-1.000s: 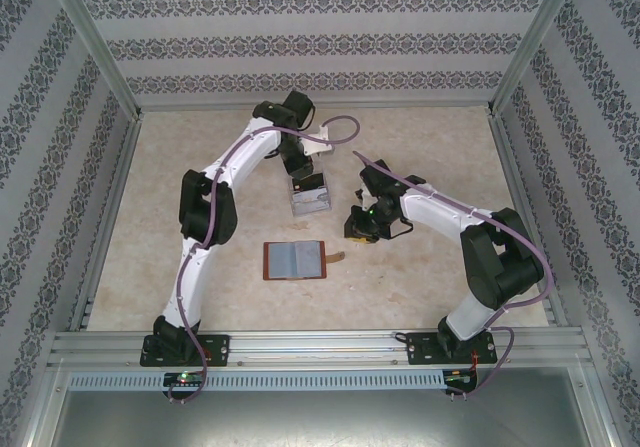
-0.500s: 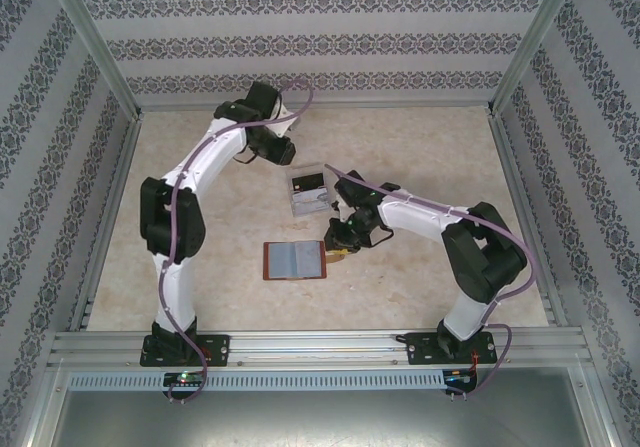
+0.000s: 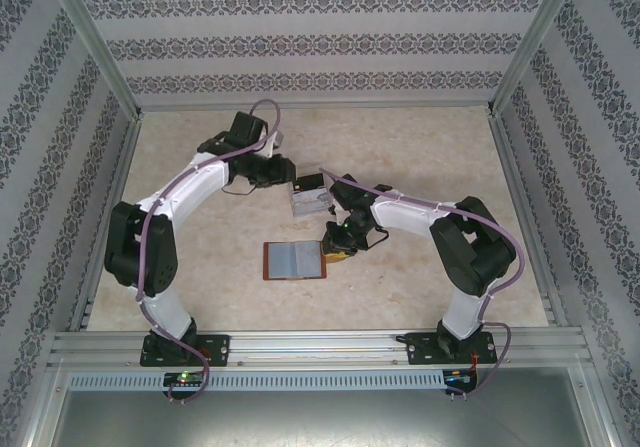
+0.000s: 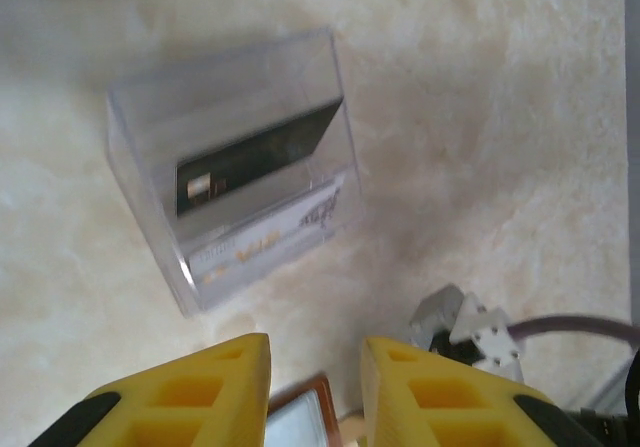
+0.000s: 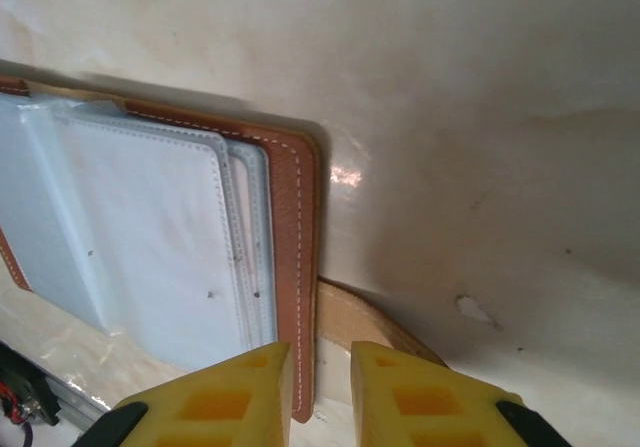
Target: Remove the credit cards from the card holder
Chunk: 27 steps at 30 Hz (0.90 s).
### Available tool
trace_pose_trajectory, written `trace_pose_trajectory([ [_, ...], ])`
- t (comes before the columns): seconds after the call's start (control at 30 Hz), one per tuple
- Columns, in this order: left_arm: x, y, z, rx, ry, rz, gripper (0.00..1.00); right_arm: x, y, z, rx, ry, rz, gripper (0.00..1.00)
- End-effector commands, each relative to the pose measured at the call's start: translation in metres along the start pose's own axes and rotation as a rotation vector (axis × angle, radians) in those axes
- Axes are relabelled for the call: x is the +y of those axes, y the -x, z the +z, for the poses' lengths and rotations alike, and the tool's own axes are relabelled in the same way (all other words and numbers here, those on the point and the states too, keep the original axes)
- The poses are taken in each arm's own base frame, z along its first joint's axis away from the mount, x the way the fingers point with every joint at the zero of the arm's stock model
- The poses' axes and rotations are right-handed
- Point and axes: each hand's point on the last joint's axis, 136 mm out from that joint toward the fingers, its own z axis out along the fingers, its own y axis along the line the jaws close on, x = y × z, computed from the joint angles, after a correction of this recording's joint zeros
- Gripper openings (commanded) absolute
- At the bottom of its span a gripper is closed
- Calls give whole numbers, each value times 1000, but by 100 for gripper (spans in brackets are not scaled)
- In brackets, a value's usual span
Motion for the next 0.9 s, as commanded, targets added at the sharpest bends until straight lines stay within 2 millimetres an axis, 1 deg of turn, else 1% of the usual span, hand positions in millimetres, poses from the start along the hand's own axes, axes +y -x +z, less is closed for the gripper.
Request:
trace_pose_trajectory([
  [0.0,-21,-14,1,-7,-103,-103,29,-10,-2,4,1,-48,10,24],
  [0.17,-26,-50,18,64,-128,-130,27,-20,-2,6,-1,-88,13,24],
  [0.2,-26,-59,23,91,-123,-131,27,-21,-3,7,3,-91,12,24],
  [0.33,-21,-95,37,177,-99,-156,27,-26,-7,10,14,-95,14,23],
  [0.43,-20,-115,47,216,-107,-175,27,-30,-10,14,24,-99,20,23],
  [0.63,-22,-149,61,310,-103,-187,27,-34,-13,17,32,-106,23,23],
  [0.7,-21,-157,64,327,-93,-195,27,-34,-13,17,32,-106,23,23],
  [0.87,-23,-171,77,366,-116,-219,29,-33,-14,17,36,-103,20,23],
])
